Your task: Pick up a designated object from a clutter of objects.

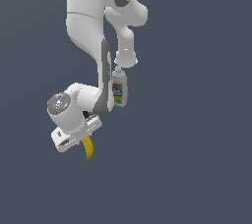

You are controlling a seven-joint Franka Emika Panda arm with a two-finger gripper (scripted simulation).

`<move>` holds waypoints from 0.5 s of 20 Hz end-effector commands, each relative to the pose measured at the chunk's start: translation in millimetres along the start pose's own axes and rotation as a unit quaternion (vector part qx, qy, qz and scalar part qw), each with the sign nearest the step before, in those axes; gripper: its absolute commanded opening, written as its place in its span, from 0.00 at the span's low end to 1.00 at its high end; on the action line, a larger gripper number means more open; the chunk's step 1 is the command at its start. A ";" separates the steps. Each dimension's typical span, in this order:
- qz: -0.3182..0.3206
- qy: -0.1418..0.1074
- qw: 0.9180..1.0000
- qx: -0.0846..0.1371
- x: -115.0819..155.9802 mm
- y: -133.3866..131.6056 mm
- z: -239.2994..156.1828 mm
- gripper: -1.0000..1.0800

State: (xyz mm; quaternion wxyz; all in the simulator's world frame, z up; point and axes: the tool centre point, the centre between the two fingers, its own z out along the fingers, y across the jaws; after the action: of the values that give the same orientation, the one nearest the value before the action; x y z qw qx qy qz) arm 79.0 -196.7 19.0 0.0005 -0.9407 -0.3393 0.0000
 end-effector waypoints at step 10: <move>0.000 0.000 1.000 0.000 20.1 -20.0 -30.4 0.00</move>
State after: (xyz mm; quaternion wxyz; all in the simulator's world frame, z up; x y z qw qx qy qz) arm 79.8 -175.7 40.5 0.0013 -0.9408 -0.3388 0.0013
